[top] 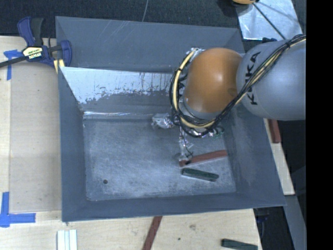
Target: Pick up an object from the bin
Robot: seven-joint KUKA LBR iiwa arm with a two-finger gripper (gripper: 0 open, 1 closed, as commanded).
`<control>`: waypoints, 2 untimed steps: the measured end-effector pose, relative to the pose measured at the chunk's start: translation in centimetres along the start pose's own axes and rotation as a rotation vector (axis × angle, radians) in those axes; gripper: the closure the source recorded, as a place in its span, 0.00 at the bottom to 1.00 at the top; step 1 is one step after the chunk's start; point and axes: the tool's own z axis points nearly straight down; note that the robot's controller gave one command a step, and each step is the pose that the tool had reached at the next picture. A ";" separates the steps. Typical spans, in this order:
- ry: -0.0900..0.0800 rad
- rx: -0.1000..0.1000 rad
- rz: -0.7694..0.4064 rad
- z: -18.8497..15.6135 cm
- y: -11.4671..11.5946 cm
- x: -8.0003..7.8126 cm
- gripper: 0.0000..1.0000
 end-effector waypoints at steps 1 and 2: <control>0.017 -0.012 -0.055 -1.7 -0.2 3.3 0.00; 0.005 -0.005 -0.345 2.7 -4.0 6.8 1.00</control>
Offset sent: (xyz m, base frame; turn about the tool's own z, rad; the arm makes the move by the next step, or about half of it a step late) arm -0.0360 -0.0702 -0.0283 -0.3484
